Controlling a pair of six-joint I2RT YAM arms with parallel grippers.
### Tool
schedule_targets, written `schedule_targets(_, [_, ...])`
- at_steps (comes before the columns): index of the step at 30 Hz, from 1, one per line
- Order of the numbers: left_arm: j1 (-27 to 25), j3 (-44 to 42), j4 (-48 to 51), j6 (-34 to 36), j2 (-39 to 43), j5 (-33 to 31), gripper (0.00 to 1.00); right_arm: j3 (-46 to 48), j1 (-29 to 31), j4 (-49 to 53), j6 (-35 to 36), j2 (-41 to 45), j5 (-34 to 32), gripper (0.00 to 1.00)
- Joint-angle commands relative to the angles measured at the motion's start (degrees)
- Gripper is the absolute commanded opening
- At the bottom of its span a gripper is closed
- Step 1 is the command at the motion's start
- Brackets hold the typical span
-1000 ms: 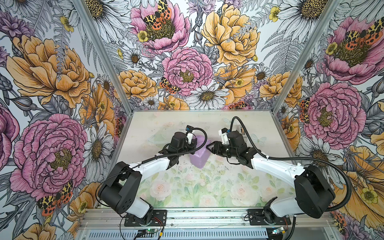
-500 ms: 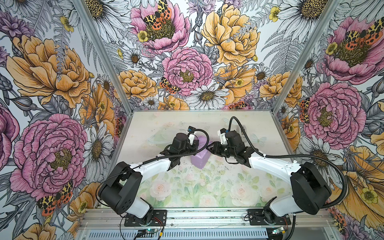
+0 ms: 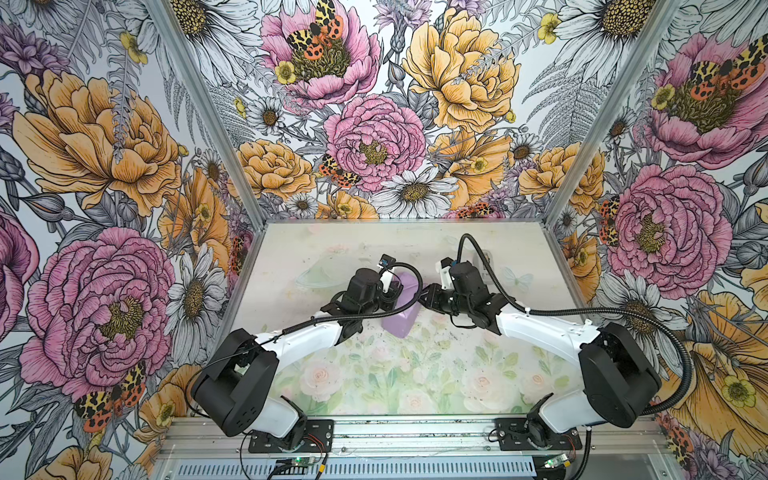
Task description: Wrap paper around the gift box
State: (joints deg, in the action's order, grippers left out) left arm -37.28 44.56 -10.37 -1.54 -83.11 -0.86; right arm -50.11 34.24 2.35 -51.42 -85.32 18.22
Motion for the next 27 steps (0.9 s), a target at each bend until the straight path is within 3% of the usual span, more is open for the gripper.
schedule_targets(1, [-0.62, 0.08, 0.0, 1.45, 1.81, -1.55, 0.1, -1.17, 0.39, 0.37, 0.44, -1.16, -1.51, 0.26])
schedule_targets(11, [-0.99, 0.42, 0.55, 1.49, 0.05, -1.19, 0.1, -1.66, 0.79, 0.3, 0.53, -1.51, -1.52, 0.26])
schedule_targets(14, [-1.43, 0.67, 0.75, 2.45, 0.05, -0.57, 0.16, -1.77, 0.83, 0.21, 0.53, -1.6, -1.46, 0.26])
schedule_targets(24, [-2.1, 0.99, 1.05, 3.56, -1.24, 6.26, 0.16, -1.8, 0.92, -0.15, 0.35, -1.79, -1.43, 0.26])
schedule_targets(27, [-2.1, 1.0, 1.13, 3.04, -1.68, 7.85, 0.22, -1.71, 0.92, -0.39, 0.2, -1.51, -1.43, 0.27])
